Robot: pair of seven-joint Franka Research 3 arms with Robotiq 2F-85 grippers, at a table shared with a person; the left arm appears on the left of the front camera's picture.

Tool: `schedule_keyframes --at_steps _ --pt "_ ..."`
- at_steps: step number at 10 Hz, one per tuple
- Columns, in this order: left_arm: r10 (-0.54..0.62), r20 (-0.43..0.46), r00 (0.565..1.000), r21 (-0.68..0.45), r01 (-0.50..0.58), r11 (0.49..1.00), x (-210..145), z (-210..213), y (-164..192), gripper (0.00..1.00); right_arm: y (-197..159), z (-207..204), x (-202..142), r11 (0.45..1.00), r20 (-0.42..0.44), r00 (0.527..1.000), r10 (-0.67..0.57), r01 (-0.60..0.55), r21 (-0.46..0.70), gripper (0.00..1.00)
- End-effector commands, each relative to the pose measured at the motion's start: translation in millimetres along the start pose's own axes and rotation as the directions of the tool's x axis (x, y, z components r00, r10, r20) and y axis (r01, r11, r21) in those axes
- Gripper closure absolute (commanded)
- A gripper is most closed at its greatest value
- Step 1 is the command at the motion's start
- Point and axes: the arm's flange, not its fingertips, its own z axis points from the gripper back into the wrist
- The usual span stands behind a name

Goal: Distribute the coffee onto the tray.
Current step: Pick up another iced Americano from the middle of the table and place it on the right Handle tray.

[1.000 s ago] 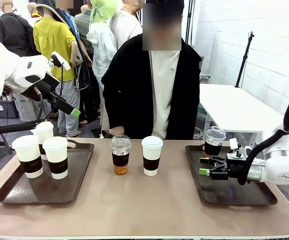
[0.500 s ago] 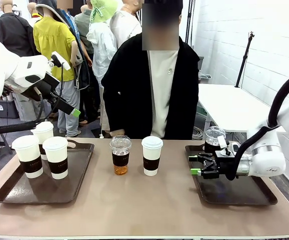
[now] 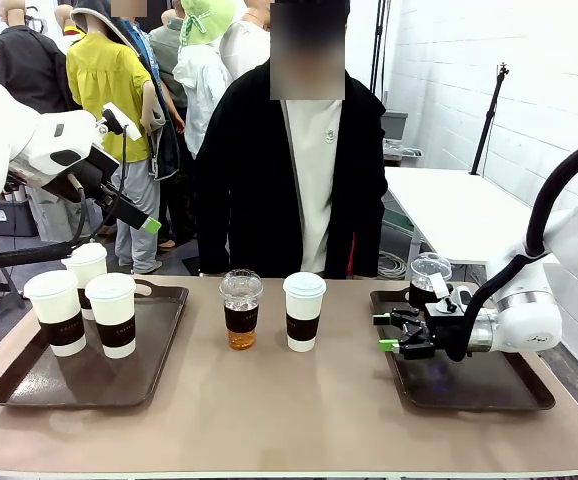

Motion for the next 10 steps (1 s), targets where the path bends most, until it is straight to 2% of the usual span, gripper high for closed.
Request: schedule_keyframes --at_steps 1,10 --pt "0.009 -0.001 1.000 -0.004 -0.009 1.000 -0.1 -0.1 0.8 0.00 0.9 -1.2 0.0 1.000 0.000 1.000 -0.002 0.002 0.002 0.00" --pt "0.009 -0.001 1.000 -0.004 -0.009 1.000 -0.1 -0.1 0.8 0.00 0.9 -1.2 0.0 1.000 0.000 1.000 -0.002 0.002 0.002 0.00"
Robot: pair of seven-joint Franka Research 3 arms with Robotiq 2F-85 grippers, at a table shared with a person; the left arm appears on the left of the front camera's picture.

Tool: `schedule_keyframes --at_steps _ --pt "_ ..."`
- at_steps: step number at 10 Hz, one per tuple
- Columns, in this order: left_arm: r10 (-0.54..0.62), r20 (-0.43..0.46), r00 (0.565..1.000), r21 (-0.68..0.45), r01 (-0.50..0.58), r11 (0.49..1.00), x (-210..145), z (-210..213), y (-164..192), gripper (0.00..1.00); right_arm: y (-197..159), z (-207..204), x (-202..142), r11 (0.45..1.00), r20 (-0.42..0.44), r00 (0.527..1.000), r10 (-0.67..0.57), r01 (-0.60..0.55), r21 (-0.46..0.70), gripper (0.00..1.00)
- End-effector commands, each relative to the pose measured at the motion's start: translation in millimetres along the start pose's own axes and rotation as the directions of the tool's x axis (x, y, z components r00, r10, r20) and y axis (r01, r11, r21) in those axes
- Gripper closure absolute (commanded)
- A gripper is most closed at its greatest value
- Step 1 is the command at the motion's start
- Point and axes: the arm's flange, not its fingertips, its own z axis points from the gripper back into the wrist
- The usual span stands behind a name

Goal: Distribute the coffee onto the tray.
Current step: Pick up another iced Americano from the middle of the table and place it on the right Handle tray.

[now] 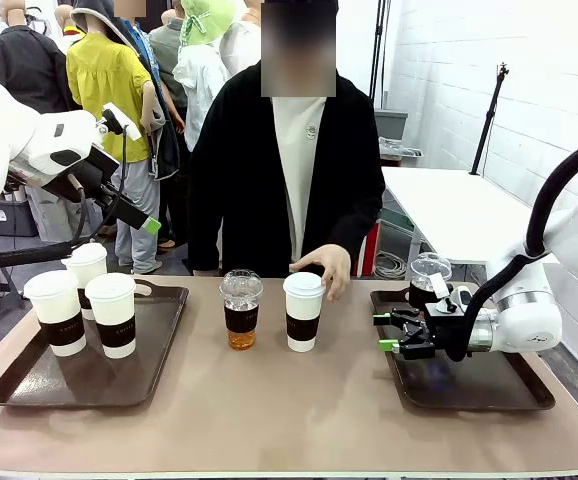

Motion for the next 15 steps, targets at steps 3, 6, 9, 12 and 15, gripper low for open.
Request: schedule_keyframes --at_steps 3,6,9,12,15 --pt "0.009 -0.001 1.000 -0.004 -0.009 1.000 -0.1 -0.1 0.8 0.00 0.9 -1.2 0.0 1.000 0.000 1.000 -0.002 0.002 0.002 0.00" --pt "0.009 -0.001 1.000 -0.004 -0.009 1.000 -0.1 -0.1 0.8 0.00 0.9 -1.2 0.0 1.000 0.000 1.000 -0.002 0.002 0.002 0.00" --pt "0.009 -0.001 1.000 -0.004 -0.009 1.000 -0.1 -0.1 0.8 0.00 0.9 -1.2 0.0 1.000 0.000 1.000 -0.002 0.002 0.002 0.00" --pt "0.009 -0.001 1.000 -0.004 -0.009 1.000 -0.1 -0.1 0.8 0.00 0.9 -1.2 0.0 1.000 0.000 1.000 -0.002 0.002 0.002 0.00" --pt "0.009 -0.001 1.000 -0.004 -0.009 1.000 -0.1 -0.1 0.8 0.00 0.9 -1.2 0.0 1.000 0.000 1.000 -0.002 0.002 0.002 0.00"
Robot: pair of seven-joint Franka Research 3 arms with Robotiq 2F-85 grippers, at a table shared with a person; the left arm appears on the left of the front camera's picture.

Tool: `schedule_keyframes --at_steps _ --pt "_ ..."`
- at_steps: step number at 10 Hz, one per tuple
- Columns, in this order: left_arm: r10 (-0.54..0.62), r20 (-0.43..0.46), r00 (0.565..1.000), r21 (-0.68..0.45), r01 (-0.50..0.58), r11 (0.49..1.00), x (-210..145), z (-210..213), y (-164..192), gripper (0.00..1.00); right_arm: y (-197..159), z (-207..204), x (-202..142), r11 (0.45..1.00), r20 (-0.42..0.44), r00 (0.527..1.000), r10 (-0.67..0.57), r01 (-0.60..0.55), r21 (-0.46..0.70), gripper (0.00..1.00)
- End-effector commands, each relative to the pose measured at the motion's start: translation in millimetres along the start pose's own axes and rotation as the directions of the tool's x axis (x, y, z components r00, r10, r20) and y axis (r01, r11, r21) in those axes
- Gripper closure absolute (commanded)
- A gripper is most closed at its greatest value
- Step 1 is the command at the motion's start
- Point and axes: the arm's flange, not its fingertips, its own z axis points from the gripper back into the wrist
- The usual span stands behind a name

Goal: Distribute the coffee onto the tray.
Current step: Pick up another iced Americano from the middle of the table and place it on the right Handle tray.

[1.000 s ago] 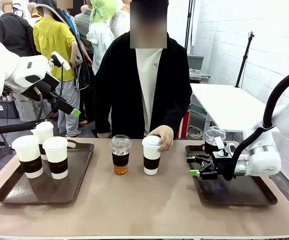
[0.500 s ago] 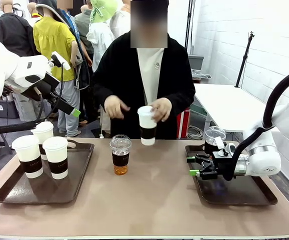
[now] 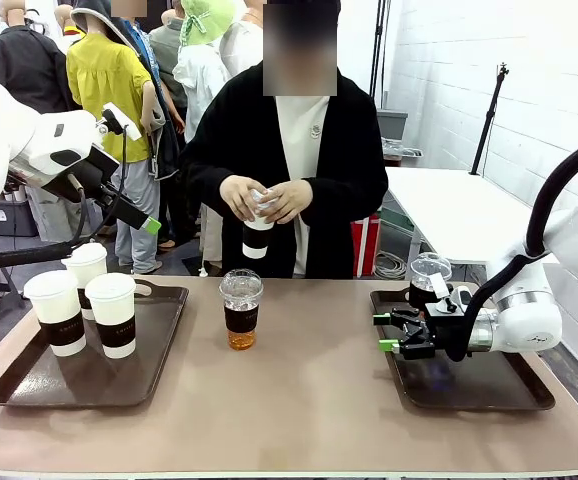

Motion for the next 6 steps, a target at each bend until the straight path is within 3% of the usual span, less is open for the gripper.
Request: schedule_keyframes --at_steps 1,6 --pt "0.009 -0.001 1.000 -0.004 -0.009 1.000 0 0 1 0.00 0 0 0 1.000 0.000 1.000 0.000 0.000 0.000 0.00" --pt "0.009 -0.001 1.000 -0.004 -0.009 1.000 0 0 1 0.00 0 -51 12 0.999 -0.032 0.999 -0.042 0.041 -0.024 0.00"
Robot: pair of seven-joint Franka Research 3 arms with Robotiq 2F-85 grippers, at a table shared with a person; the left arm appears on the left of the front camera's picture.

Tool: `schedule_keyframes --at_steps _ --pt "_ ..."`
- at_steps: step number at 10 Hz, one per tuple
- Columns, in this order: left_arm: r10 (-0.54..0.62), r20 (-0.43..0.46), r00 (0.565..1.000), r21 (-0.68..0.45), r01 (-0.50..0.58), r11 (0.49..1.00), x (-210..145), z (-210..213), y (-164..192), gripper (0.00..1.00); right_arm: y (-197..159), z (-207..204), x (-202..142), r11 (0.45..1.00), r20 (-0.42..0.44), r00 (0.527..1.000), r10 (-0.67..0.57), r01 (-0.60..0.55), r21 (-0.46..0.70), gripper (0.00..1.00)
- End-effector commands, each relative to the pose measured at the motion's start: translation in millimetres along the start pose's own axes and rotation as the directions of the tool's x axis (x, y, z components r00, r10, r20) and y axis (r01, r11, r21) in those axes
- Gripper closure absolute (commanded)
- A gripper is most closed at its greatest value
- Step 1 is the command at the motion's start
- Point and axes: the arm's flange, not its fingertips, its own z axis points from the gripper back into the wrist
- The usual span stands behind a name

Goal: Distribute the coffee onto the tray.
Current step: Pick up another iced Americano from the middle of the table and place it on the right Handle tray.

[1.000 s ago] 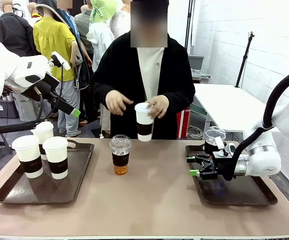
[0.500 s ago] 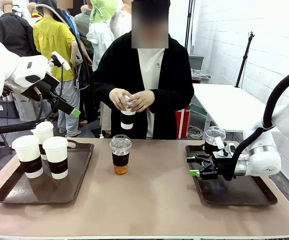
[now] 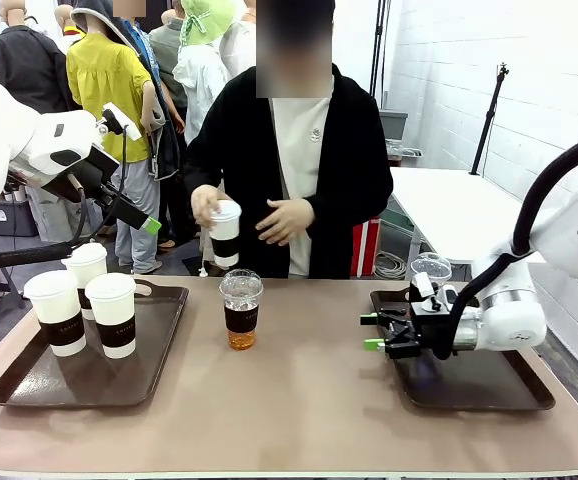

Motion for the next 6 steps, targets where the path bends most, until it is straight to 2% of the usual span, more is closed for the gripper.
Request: schedule_keyframes --at_steps 1,6 --pt "0.009 -0.001 1.000 -0.004 -0.009 1.000 0 0 1 0.00 -2 -24 9 0.999 -0.030 0.999 -0.038 0.037 -0.027 0.00" --pt "0.009 -0.001 1.000 -0.004 -0.009 1.000 0 0 1 0.00 -27 -79 24 0.998 -0.060 0.998 -0.037 0.033 -0.062 0.00"
